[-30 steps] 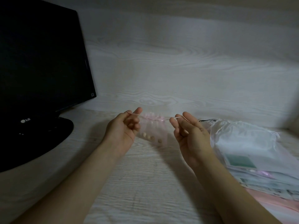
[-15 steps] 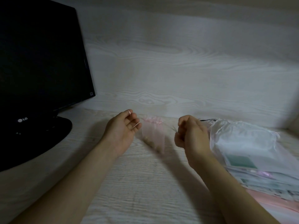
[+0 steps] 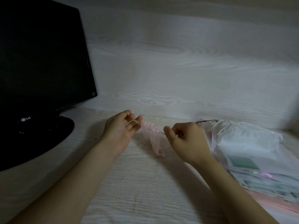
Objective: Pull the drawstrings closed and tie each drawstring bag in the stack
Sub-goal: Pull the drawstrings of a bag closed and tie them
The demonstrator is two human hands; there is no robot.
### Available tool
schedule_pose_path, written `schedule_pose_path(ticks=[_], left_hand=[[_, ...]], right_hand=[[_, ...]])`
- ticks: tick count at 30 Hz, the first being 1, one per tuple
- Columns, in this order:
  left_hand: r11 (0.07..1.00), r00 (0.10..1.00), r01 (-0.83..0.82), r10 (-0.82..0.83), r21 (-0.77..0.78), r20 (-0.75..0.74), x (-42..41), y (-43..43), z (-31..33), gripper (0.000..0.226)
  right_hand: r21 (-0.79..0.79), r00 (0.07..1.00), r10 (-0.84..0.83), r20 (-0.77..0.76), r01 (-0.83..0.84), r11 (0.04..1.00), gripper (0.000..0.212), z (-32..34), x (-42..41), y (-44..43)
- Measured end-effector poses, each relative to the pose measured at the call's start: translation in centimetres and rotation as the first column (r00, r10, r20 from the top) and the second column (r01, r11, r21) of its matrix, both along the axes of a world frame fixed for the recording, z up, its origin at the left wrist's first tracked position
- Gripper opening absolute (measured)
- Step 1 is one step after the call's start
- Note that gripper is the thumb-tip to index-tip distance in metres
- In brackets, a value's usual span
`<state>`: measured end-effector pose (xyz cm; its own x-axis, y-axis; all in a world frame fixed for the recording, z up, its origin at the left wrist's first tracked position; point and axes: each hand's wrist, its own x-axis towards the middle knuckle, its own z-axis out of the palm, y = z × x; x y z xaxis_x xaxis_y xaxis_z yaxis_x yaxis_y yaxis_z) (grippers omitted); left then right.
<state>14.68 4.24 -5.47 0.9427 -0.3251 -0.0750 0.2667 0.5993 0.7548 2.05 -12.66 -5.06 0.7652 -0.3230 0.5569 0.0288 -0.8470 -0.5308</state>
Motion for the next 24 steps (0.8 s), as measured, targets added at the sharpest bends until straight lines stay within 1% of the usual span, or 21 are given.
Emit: schedule_pose_path(ticks=[3, 5, 7, 11, 14, 16, 18, 20, 21, 22, 23, 24], left_hand=[[0.996, 1.0, 0.022, -0.024, -0.087, -0.015, 0.1, 0.2, 0.0, 0.019], [0.987, 0.999, 0.019, -0.023, -0.16, -0.027, 0.3, 0.3, 0.0, 0.018], [0.984, 0.999, -0.011, 0.005, -0.178, -0.038, 0.6, 0.3, 0.1, 0.019], [0.992, 0.994, -0.112, 0.112, -0.065, 0.008, 1.4, 0.5, -0.1, 0.021], [0.988, 0.986, -0.153, 0.153, -0.002, 0.074, 0.9, 0.2, 0.0, 0.021], [0.981, 0.972, -0.191, 0.182, 0.043, 0.146, 0.3, -0.1, 0.1, 0.019], [0.968, 0.948, -0.224, 0.189, 0.115, 0.256, -0.2, -0.4, 0.0, 0.015], [0.936, 0.912, -0.257, 0.152, 0.241, 0.382, -0.3, -0.4, -0.4, 0.009], [0.903, 0.881, -0.276, 0.1, 0.329, 0.463, -0.4, -0.3, -0.7, 0.006], [0.857, 0.836, -0.302, 0.027, 0.418, 0.548, -0.5, -0.2, -0.9, 0.011], [0.803, 0.774, -0.34, -0.058, 0.49, 0.631, -0.6, 0.1, -1.0, 0.018], [0.741, 0.69, -0.4, -0.144, 0.54, 0.709, -0.9, 0.2, -1.1, 0.023]], right_hand=[[0.232, 1.0, 0.022, -0.004, -0.02, 0.973, 0.044, 0.3, 0.2, 0.3], [0.389, 0.999, 0.043, 0.016, -0.046, 0.92, 0.043, 0.3, 0.4, 0.2], [0.503, 0.997, 0.072, 0.014, -0.069, 0.862, 0.04, 0.1, 0.4, -0.1], [0.631, 0.996, 0.093, -0.017, -0.061, 0.773, 0.03, -0.5, 0.5, -0.4], [0.717, 0.997, 0.068, 0.029, -0.068, 0.693, 0.026, -0.5, 0.6, 0.0], [0.802, 0.993, 0.062, 0.102, -0.119, 0.585, 0.023, -0.1, 0.4, 0.5], [0.863, 0.977, 0.061, 0.203, -0.208, 0.461, 0.023, 0.3, 0.2, 0.9], [0.885, 0.957, 0.082, 0.279, -0.289, 0.366, 0.027, 0.7, 0.0, 1.0], [0.891, 0.951, 0.104, 0.293, -0.311, 0.33, 0.029, 0.8, -0.2, 1.0], [0.898, 0.947, 0.135, 0.293, -0.32, 0.302, 0.028, 0.8, -0.2, 1.0], [0.904, 0.943, 0.166, 0.288, -0.325, 0.278, 0.026, 0.9, -0.3, 1.0], [0.907, 0.94, 0.192, 0.283, -0.327, 0.265, 0.024, 0.9, -0.3, 1.0]])
